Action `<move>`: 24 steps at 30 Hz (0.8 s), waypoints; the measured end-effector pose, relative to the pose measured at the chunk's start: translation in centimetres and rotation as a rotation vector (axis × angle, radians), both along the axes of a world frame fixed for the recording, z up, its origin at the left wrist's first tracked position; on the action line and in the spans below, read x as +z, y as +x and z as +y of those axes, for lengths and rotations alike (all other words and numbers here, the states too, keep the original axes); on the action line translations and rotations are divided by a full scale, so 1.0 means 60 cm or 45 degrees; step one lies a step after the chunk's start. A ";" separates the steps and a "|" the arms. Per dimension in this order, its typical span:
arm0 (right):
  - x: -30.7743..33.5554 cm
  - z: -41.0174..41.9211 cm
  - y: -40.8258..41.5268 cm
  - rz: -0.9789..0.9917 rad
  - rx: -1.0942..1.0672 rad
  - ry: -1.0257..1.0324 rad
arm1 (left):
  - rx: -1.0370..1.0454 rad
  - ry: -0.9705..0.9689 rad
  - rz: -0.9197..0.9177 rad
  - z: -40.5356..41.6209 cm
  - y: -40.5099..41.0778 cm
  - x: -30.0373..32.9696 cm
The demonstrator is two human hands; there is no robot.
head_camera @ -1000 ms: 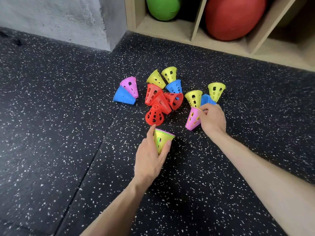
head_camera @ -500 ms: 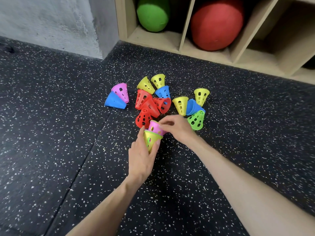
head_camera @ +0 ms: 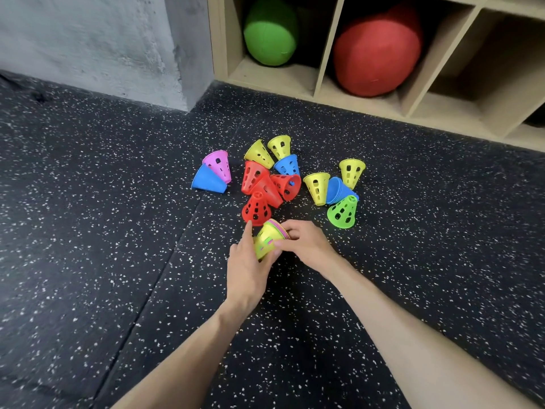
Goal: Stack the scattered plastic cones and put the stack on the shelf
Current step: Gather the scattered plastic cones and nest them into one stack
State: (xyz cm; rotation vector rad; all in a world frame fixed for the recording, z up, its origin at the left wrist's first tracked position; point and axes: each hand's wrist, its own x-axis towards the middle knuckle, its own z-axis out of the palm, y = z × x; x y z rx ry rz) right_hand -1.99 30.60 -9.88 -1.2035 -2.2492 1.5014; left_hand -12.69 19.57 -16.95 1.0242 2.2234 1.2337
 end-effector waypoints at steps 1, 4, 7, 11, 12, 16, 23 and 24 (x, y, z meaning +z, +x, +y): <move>0.000 -0.001 0.002 0.010 -0.027 0.014 | -0.014 0.009 0.003 0.003 -0.004 0.000; -0.007 0.005 0.009 0.004 -0.172 0.091 | -0.028 0.061 0.043 0.012 -0.017 0.010; -0.013 0.013 0.019 0.022 -0.345 0.102 | 0.056 0.160 0.179 0.029 -0.033 0.025; -0.023 0.021 0.029 0.040 -0.461 0.109 | 0.043 0.130 0.332 0.065 -0.061 0.055; -0.027 0.022 0.031 0.035 -0.485 0.113 | -0.014 0.093 0.385 0.075 -0.069 0.059; -0.038 0.022 0.034 0.071 -0.558 0.079 | -0.334 -0.102 0.595 0.103 -0.080 0.061; -0.052 0.019 0.029 0.092 -0.598 0.092 | -0.104 -0.091 0.639 0.107 -0.095 0.056; -0.053 0.020 0.028 0.104 -0.615 0.092 | -0.079 -0.098 0.602 0.105 -0.102 0.056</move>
